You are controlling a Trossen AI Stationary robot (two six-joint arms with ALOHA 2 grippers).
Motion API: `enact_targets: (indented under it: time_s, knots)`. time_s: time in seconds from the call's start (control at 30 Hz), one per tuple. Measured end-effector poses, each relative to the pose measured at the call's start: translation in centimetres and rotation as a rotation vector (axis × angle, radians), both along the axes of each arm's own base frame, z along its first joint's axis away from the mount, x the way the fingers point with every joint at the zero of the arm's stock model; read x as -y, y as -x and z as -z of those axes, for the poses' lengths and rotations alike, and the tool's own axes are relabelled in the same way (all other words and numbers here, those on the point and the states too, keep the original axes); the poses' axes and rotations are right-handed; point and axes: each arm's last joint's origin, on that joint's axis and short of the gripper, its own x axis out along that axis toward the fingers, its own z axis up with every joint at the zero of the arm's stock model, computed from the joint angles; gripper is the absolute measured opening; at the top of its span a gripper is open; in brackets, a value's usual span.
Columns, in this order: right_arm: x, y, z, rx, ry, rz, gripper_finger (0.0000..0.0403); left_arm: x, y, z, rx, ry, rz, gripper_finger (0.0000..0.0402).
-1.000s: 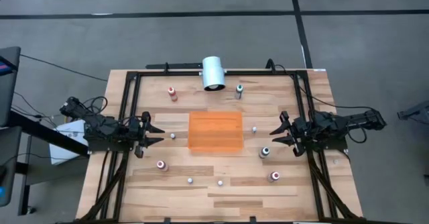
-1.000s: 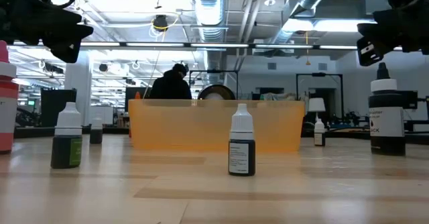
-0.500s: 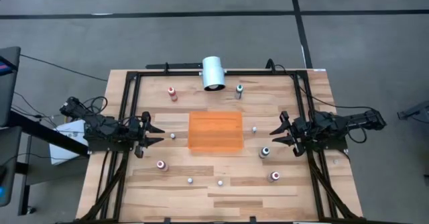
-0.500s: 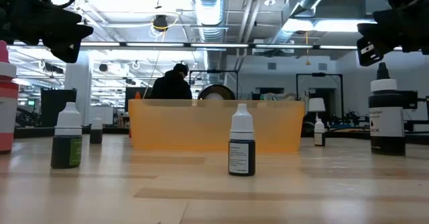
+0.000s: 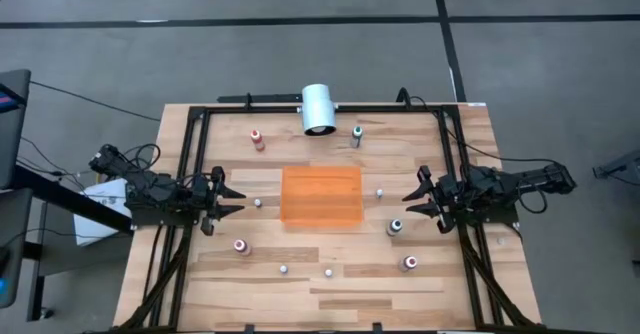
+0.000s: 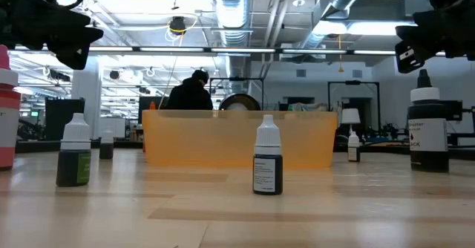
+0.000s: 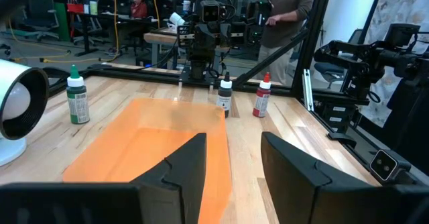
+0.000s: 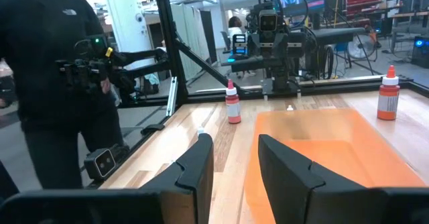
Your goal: Pick & Place food coloring
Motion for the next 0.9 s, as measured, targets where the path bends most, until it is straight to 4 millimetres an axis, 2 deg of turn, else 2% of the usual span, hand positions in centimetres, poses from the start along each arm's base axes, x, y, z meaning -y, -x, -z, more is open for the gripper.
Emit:
enact_targets:
  time_s: [0.5, 0.9]
  knots:
    - [0.0, 0.0, 0.01, 0.0, 0.0, 0.0, 0.0107, 0.0, 0.0, 0.0, 0.0, 0.001, 0.0, 0.0134]
    - [0.38, -0.08, 0.01, 0.0, 0.0, 0.08, 0.0107, 0.0, 0.0, 0.0, -0.004, 0.144, 0.001, 0.0134]
